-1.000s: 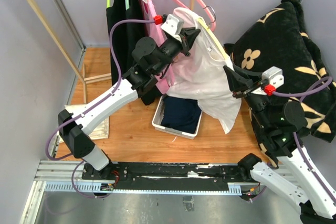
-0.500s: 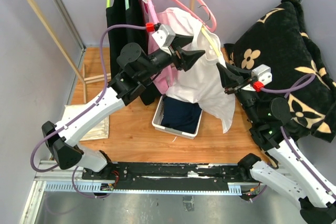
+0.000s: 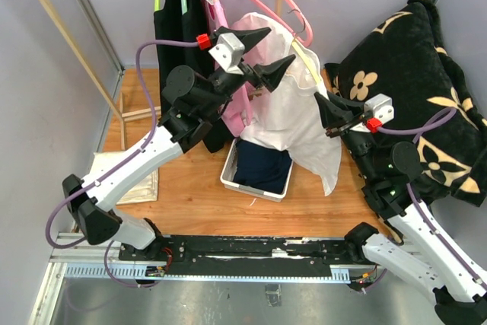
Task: Remove the t-shirt from the hanger
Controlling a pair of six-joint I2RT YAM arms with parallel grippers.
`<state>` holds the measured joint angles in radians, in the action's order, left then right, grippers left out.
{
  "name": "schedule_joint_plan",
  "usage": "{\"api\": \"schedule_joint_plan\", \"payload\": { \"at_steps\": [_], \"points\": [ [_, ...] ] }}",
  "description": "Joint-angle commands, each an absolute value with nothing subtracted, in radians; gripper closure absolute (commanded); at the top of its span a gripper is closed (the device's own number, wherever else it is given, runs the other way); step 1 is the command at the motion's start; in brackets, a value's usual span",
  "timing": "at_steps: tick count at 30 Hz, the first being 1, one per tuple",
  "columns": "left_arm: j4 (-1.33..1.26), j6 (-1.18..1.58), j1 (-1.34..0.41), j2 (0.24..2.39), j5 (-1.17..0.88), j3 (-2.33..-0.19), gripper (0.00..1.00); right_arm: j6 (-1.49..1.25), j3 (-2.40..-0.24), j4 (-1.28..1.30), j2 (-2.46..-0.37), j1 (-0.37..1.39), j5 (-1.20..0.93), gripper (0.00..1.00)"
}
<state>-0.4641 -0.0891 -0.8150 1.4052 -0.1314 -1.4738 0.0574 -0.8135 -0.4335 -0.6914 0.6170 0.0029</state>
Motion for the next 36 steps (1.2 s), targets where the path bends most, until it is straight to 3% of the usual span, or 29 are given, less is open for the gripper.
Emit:
{"api": "schedule_joint_plan", "payload": {
  "at_steps": [1, 7, 10, 12, 21, 25, 26, 29, 33, 36],
  "points": [
    [-0.549, -0.178, -0.818, 1.485, -0.11, -1.54, 0.18, 0.052, -0.823, -0.509, -0.663, 0.624, -0.029, 0.99],
    [-0.565, -0.239, -0.818, 1.562, -0.097, -1.598, 0.21, 0.051, -0.826, -0.491, -0.655, 0.624, -0.043, 0.99],
    [-0.556, -0.247, -0.818, 1.587, -0.089, -1.625, 0.27, 0.051, -0.825, -0.485, -0.652, 0.624, -0.047, 0.99],
    [-0.556, -0.245, -0.818, 1.595, -0.092, -1.631, 0.36, 0.051, -0.826, -0.482, -0.651, 0.624, -0.05, 0.99],
    [-0.49, -0.223, -0.818, 1.612, -0.109, -1.674, 0.96, 0.056, -0.827, -0.478, -0.648, 0.624, -0.052, 0.99],
    [-0.456, -0.216, -0.819, 1.61, -0.109, -1.688, 1.0, 0.058, -0.829, -0.468, -0.646, 0.624, -0.048, 0.99],
    [-0.452, -0.214, -0.818, 1.608, -0.103, -1.691, 0.99, 0.058, -0.835, -0.456, -0.646, 0.624, -0.045, 0.96],
    [-0.446, -0.208, -0.818, 1.603, -0.062, -1.703, 1.0, 0.061, -0.867, -0.378, -0.65, 0.624, -0.038, 0.63],
    [-0.444, -0.219, -0.818, 1.601, 0.011, -1.727, 0.99, 0.063, -0.903, -0.271, -0.645, 0.624, -0.024, 0.44],
    [-0.432, -0.244, -0.818, 1.606, 0.044, -1.758, 1.0, 0.065, -0.901, -0.223, -0.62, 0.624, -0.005, 0.39]
  ]
}}
